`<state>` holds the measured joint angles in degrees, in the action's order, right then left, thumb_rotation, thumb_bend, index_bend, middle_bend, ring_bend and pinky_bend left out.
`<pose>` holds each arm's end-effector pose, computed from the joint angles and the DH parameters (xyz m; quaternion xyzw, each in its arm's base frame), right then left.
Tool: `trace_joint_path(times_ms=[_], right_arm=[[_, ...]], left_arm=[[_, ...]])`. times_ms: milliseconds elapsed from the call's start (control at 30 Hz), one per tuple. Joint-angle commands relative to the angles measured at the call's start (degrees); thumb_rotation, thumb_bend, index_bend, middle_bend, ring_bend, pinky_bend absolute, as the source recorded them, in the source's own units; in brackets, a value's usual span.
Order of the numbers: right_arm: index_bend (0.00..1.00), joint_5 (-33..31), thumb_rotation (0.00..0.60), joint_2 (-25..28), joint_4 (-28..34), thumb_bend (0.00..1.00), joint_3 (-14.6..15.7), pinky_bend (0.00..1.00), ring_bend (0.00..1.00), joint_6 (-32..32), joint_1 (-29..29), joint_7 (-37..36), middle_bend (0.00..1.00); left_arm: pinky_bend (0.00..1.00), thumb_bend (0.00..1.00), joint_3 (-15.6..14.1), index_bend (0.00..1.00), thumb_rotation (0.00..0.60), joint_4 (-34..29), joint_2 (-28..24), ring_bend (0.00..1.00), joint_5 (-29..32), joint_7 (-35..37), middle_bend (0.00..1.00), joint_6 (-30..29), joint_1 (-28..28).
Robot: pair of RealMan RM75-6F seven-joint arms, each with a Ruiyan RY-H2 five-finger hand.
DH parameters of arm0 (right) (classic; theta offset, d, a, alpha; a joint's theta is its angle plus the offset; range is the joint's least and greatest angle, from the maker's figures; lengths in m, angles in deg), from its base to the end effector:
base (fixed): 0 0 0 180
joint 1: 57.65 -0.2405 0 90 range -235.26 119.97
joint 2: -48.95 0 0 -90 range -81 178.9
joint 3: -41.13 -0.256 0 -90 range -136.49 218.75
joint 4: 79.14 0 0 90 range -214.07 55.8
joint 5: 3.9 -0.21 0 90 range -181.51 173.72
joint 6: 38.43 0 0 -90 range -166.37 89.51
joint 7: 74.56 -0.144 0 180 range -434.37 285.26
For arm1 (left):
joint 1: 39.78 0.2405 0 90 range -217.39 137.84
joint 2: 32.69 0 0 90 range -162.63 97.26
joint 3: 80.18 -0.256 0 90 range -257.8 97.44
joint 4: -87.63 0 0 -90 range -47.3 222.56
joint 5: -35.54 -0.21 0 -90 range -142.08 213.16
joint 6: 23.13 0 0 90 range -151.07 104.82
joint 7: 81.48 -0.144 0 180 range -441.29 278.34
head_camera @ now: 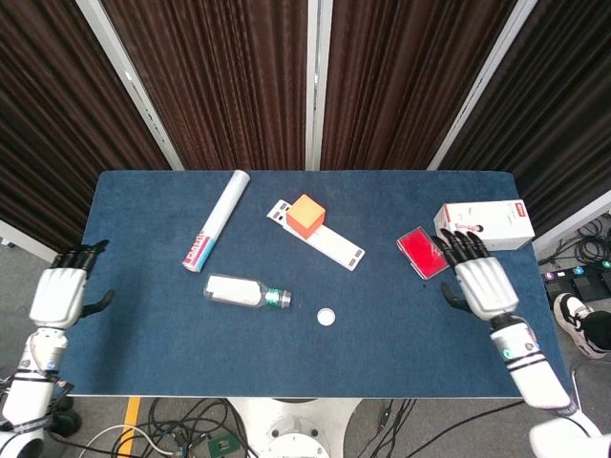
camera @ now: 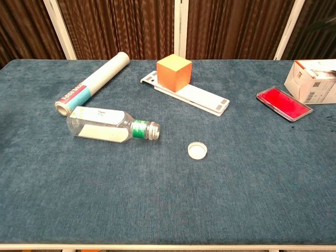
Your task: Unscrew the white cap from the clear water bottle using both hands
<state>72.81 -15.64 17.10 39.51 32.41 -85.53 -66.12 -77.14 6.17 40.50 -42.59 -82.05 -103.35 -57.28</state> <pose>-0.2384 -0.2841 0.1211 0.6978 -0.3474 0.3713 0.5045 -0.3072 0.2549 0.1225 -0.6121 -0.3662 -0.3963 0.5780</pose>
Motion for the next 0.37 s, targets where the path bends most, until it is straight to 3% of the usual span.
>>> trace_joint_path(times_ms=[33, 367], right_arm=[[0.00, 5.5, 0.600, 5.8, 1.4, 0.39, 2.1, 0.00, 0.00, 10.4, 8.7, -7.9, 0.00], [0.00, 10.7, 0.600, 5.8, -0.4, 0.39, 4.8, 0.00, 0.00, 21.5, 18.9, -13.4, 0.00]], left_arm=[[0.14, 0.25, -1.9, 0.14, 0.600, 3.5, -2.6, 0.15, -1.6, 3.1, 0.22, -3.2, 3.7], [0.13, 0.25, -4.8, 0.14, 0.600, -3.8, -6.3, 0.15, -3.1, 0.7, 0.22, -12.8, 13.2]])
